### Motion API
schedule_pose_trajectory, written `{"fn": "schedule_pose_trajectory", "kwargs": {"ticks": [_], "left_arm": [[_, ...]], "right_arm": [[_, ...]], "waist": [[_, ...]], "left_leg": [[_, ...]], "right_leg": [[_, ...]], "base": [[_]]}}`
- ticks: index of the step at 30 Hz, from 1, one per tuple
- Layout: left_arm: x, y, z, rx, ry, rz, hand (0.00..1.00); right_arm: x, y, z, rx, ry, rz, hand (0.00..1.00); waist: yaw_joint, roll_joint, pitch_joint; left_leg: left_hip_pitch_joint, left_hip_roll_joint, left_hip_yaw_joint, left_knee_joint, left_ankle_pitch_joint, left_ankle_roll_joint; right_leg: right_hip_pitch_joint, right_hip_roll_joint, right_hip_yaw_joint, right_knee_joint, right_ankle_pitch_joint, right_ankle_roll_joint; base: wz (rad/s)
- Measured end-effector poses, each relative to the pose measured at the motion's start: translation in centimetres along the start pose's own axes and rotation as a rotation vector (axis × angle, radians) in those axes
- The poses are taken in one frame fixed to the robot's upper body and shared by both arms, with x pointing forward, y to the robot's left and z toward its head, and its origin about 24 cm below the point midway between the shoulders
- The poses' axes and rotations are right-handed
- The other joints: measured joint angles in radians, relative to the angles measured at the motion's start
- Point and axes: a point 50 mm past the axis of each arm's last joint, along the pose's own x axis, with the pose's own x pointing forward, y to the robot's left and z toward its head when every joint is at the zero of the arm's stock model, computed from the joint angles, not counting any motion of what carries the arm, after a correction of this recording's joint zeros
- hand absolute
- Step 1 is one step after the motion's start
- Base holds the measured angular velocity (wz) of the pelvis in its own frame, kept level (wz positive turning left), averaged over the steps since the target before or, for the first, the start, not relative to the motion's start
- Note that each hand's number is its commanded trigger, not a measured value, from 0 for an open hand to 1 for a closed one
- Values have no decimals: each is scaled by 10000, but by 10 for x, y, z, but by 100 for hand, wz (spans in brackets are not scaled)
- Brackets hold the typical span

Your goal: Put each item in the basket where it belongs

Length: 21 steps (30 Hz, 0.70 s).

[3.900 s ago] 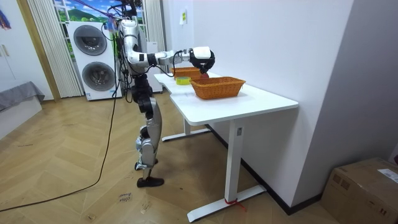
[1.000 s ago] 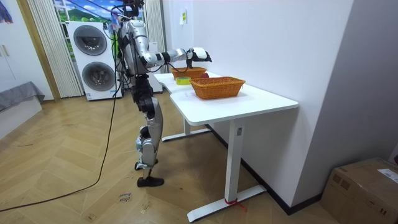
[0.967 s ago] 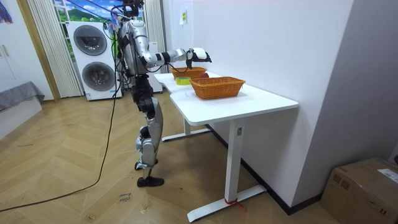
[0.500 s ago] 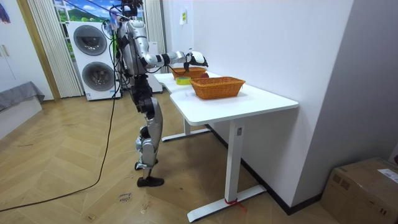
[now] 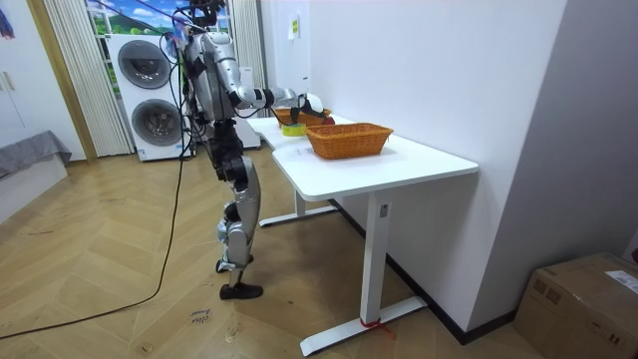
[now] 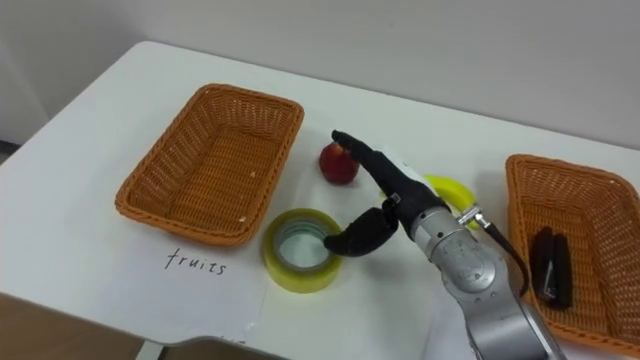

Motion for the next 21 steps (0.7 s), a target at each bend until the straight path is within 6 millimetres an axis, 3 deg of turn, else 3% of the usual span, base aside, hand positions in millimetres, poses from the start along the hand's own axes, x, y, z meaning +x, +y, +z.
{"fn": "schedule_pose_trajectory", "kwargs": {"ticks": [12, 21], "left_arm": [[0, 1, 1, -1, 171, 31, 0], [0, 1, 5, 64, 149, 16, 0]], "right_arm": [[2, 0, 0, -428, 220, -138, 0], [3, 6, -11, -356, 817, 24, 0]], "waist": [[93, 2, 0], [84, 67, -25]], "left_leg": [[-115, -29, -244, 43, 2, -2], [-117, -37, -255, 66, 2, -2]], "right_leg": [[0, -2, -179, -8, -4, 3], [13, -3, -163, -8, -4, 4]], "base": [[6], [0]]}}
